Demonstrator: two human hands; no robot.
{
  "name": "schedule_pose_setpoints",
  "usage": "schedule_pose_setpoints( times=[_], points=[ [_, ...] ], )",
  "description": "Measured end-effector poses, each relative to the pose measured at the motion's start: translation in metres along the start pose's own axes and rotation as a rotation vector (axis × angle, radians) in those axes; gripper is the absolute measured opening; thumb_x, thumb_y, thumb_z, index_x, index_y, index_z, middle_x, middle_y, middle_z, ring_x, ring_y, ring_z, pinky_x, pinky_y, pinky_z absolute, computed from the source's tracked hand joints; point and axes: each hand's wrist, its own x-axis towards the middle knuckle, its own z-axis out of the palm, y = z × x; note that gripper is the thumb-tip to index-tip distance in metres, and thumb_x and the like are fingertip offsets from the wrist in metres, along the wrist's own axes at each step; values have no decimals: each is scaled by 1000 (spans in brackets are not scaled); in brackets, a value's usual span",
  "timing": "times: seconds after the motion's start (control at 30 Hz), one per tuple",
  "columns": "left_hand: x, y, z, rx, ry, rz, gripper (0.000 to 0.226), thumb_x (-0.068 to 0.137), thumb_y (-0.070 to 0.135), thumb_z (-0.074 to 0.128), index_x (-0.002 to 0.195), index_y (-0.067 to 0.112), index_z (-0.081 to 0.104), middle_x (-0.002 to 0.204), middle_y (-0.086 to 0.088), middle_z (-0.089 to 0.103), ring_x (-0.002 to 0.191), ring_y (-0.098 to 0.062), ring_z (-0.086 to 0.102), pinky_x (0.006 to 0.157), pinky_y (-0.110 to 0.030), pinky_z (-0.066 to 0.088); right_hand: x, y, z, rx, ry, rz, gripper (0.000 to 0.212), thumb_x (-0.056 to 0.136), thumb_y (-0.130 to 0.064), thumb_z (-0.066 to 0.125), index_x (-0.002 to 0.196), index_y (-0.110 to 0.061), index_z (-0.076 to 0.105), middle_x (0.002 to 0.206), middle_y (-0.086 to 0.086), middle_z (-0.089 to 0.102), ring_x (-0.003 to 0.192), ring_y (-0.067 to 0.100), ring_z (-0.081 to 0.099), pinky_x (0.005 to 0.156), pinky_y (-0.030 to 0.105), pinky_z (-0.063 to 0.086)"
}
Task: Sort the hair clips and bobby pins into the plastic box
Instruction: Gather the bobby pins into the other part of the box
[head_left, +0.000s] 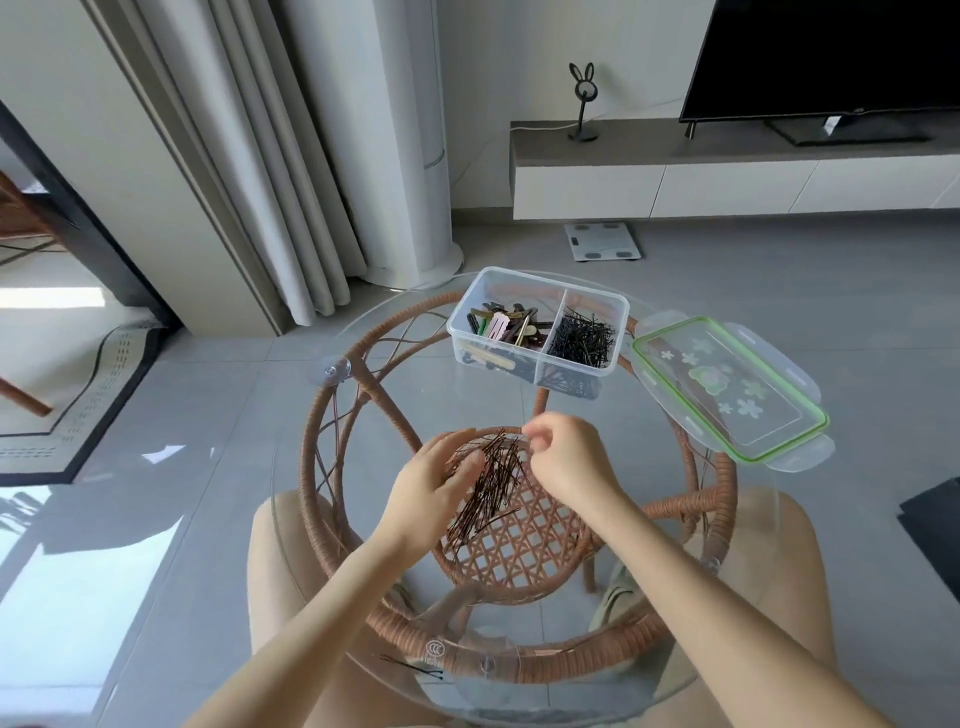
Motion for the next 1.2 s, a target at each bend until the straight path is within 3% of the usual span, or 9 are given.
schedule_pose_setpoints(
  times=[0.07, 0.2, 0.33, 0.47, 0.57, 0.63, 0.97, 1.1, 1.2],
  points=[
    [-11, 3, -3, 351, 66, 22, 57, 86, 51, 53, 135, 24, 43, 132, 4, 49, 127, -17, 40, 104, -30, 33, 17, -3, -2, -122, -11, -142, 35, 88, -1, 46, 120, -11, 57, 124, 7, 56, 109, 22, 54, 92, 32, 48],
    [-30, 5, 5, 633, -17, -47, 84, 70, 71, 52, 136, 22, 34, 128, -1, 44, 121, -20, 39, 103, -31, 34, 33, -7, 10, -360, -238, -397, 40, 91, -5, 39, 127, -17, 51, 128, 3, 47, 122, 23, 38, 102, 41, 37],
    [-30, -2, 11, 656, -19, -20, 74, 74, 63, 57, 129, 17, 41, 123, -2, 44, 116, -19, 40, 101, -28, 36, 23, -4, 7, -372, -397, -483, 49, 83, -6, 39, 128, -23, 50, 123, -2, 46, 120, 18, 35, 104, 45, 35],
    [-18, -3, 7, 647, -90, -1, 60, 80, 48, 62, 126, 13, 47, 122, -5, 48, 113, -21, 45, 97, -28, 39, 7, 11, -9, -540, -525, -546, 67, 76, -19, 60, 138, -24, 36, 135, -2, 36, 127, 17, 28, 111, 40, 27],
    [-12, -3, 0, 649, -116, 32, 48, 82, 39, 64, 121, 13, 54, 118, -5, 55, 109, -20, 52, 92, -28, 42, -2, 24, -9, -409, -437, -543, 59, 77, -33, 70, 130, -22, 47, 128, -3, 45, 123, 14, 35, 109, 36, 30],
    [-10, -3, -4, 642, -128, 67, 39, 85, 33, 62, 118, 12, 58, 115, -4, 58, 106, -20, 54, 90, -29, 44, -5, 29, -4, -309, -369, -545, 42, 80, -28, 68, 119, -19, 57, 118, -2, 54, 115, 15, 43, 103, 36, 36],
    [-10, -1, 0, 819, -251, 192, 20, 96, 6, 43, 112, 7, 53, 107, -7, 59, 96, -21, 56, 81, -26, 46, -14, 32, 7, -515, -260, -676, 15, 95, -13, 45, 103, -8, 56, 107, 7, 58, 104, 21, 49, 93, 32, 42],
    [-7, -4, -6, 690, -235, 137, 16, 95, 9, 46, 101, 5, 60, 97, -6, 64, 78, -18, 53, 74, -27, 47, -17, 36, 1, -394, -195, -552, 14, 94, -15, 47, 100, -8, 59, 106, 5, 60, 102, 17, 51, 93, 31, 44],
    [-3, -4, -11, 584, -212, 60, 21, 94, 17, 50, 96, 1, 63, 93, -10, 68, 85, -25, 63, 78, -35, 53, -18, 35, -9, -267, -160, -414, 18, 94, -19, 49, 100, -7, 62, 104, 5, 61, 93, 15, 52, 80, 20, 38]
  ],
)
